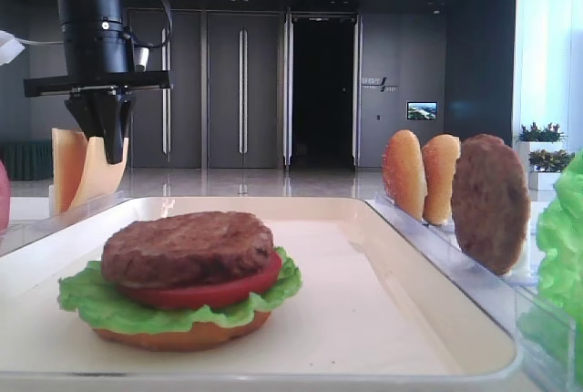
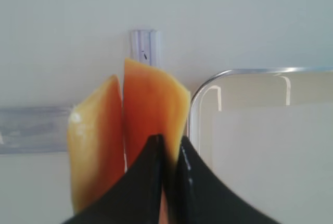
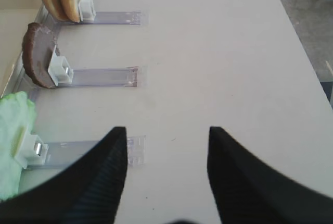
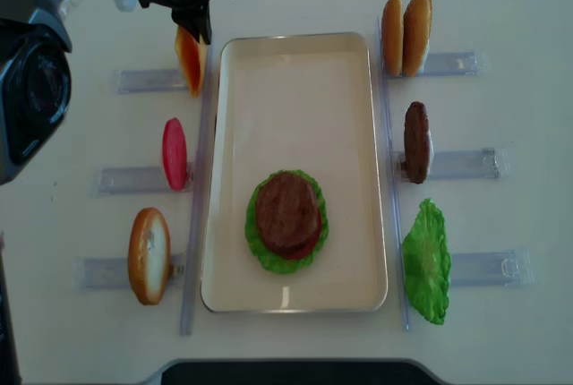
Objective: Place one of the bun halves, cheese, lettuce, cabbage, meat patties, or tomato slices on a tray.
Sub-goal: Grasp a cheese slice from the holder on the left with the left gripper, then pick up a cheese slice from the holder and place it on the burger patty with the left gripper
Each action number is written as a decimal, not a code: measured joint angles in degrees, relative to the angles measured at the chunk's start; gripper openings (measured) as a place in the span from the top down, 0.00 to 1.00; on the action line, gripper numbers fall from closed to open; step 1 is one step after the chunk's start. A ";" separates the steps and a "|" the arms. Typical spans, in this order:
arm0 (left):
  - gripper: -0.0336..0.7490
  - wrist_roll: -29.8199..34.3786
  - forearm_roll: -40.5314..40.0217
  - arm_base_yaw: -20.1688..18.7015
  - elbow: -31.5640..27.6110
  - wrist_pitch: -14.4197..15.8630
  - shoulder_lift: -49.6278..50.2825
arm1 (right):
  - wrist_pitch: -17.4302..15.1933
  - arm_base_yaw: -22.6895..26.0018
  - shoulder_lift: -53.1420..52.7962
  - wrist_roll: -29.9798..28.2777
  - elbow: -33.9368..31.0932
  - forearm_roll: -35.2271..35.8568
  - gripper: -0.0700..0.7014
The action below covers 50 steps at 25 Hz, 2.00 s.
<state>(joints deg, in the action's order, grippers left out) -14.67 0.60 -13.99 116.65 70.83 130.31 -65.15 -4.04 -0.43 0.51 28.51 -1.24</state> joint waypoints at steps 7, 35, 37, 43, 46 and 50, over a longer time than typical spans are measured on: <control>0.92 0.02 1.38 0.00 0.00 0.00 -5.04 | 0.00 0.00 0.00 0.00 0.00 0.00 0.43; 0.92 1.17 1.63 0.00 0.00 0.49 -20.99 | 0.00 0.00 0.00 0.05 0.00 0.00 0.43; 0.92 1.48 2.68 0.00 -0.04 0.49 -21.92 | 0.00 0.00 0.00 0.05 0.00 0.00 0.43; 0.92 2.65 2.37 -0.04 -6.58 0.49 -28.60 | 0.00 0.00 0.00 0.05 0.00 0.00 0.43; 0.92 3.07 1.65 -0.04 -13.48 0.60 -33.52 | 0.00 0.00 0.00 0.05 0.00 0.00 0.43; 0.92 3.28 1.30 -0.04 -22.12 0.60 -40.66 | 0.00 0.00 0.00 0.05 0.00 0.00 0.43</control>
<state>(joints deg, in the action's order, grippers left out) -11.39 1.90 -14.04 94.53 71.43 89.66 -65.15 -4.04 -0.43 0.56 28.51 -1.24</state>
